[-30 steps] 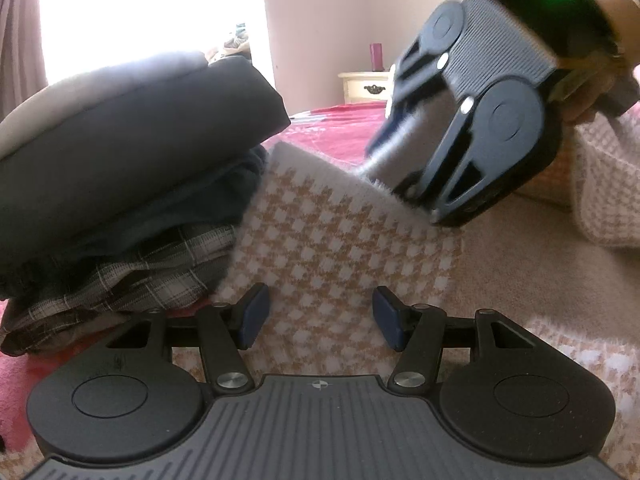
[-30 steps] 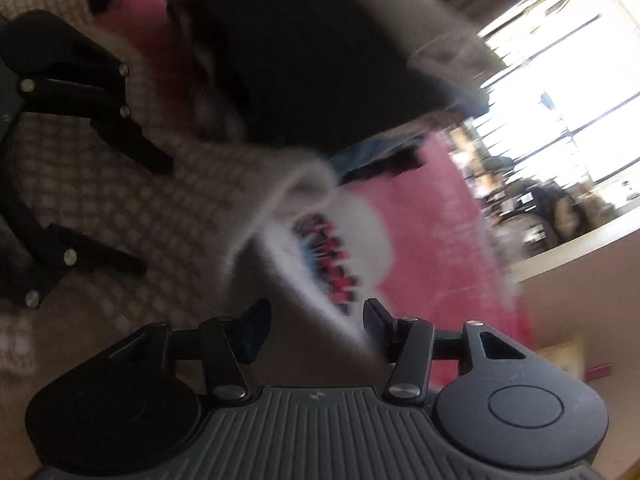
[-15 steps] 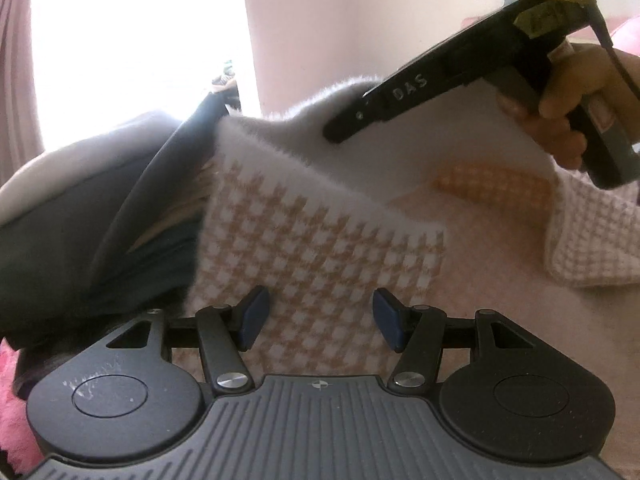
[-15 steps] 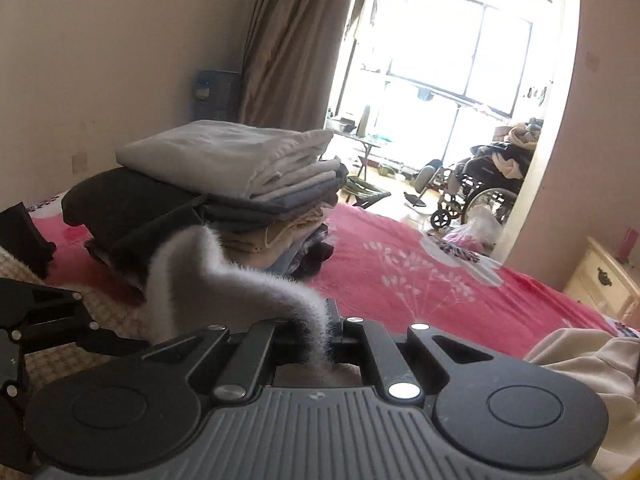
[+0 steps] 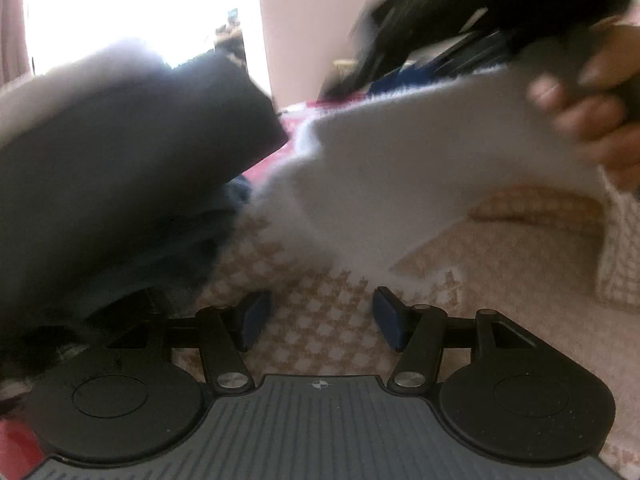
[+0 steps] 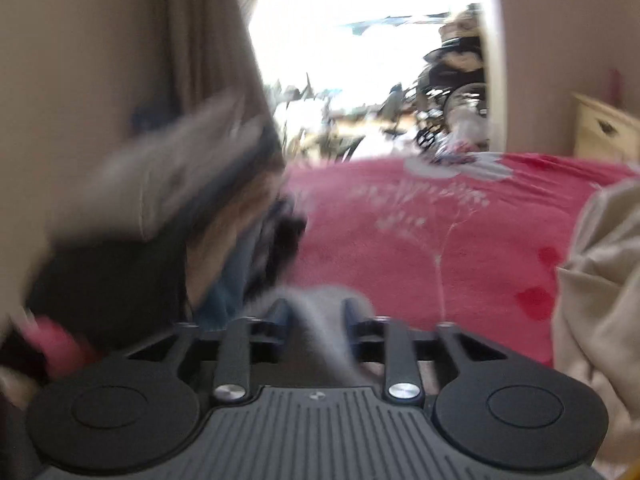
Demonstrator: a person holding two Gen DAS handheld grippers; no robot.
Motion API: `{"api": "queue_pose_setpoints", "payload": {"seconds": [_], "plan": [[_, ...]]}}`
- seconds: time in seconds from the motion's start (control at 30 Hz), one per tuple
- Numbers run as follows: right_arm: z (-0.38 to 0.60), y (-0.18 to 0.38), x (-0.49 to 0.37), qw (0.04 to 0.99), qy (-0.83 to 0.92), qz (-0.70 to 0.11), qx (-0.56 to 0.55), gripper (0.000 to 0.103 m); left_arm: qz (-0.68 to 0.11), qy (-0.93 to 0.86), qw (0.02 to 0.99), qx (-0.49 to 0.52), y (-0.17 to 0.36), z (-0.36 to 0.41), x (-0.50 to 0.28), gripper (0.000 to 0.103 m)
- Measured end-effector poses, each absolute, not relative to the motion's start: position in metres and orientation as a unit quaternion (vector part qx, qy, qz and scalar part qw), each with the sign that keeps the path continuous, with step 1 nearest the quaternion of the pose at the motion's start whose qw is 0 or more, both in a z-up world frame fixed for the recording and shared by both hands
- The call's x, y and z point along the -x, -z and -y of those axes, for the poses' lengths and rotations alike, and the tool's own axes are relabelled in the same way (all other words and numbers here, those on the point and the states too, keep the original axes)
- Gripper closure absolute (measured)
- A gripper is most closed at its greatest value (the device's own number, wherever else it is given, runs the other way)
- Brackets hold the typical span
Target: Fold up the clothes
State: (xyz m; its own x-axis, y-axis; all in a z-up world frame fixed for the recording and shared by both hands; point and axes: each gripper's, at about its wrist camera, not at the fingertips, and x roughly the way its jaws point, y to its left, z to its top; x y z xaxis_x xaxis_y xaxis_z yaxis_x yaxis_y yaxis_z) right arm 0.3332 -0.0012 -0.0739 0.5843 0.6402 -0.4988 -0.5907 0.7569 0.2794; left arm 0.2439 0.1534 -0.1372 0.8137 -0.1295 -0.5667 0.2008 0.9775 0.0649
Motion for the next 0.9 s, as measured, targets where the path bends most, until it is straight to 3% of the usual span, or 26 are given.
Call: {"api": "queue_pose_setpoints", "payload": {"seconds": [0.07, 0.17, 0.27, 0.4, 0.5, 0.67, 0.9], "plan": [[0.033, 0.056, -0.326, 0.885, -0.342, -0.298, -0.108, 0.056, -0.3, 0.093, 0.949, -0.034, 0.135, -0.162, -0.248, 0.048], [0.064, 0.049, -0.31, 0.845, -0.361, -0.364, -0.148, 0.056, -0.313, 0.099, 0.945, 0.014, 0.132, -0.175, -0.25, 0.053], [0.07, 0.08, -0.291, 0.768, -0.395, -0.473, -0.17, 0.056, -0.326, 0.107, 0.935, 0.087, 0.127, -0.192, -0.255, 0.057], [0.062, 0.126, -0.277, 0.741, -0.365, -0.527, -0.198, 0.056, -0.331, 0.111, 0.925, 0.151, 0.121, -0.207, -0.25, 0.058], [0.054, 0.155, -0.282, 0.735, -0.322, -0.544, -0.244, 0.06, -0.322, 0.099, 0.93, 0.146, 0.116, -0.206, -0.237, 0.051], [0.052, 0.161, -0.281, 0.745, -0.255, -0.542, -0.295, 0.065, -0.308, 0.094, 0.938, 0.129, 0.112, -0.206, -0.206, 0.05], [0.035, 0.157, -0.283, 0.78, -0.219, -0.526, -0.26, 0.064, -0.285, 0.103, 0.95, 0.073, 0.114, -0.196, -0.164, 0.048]]}}
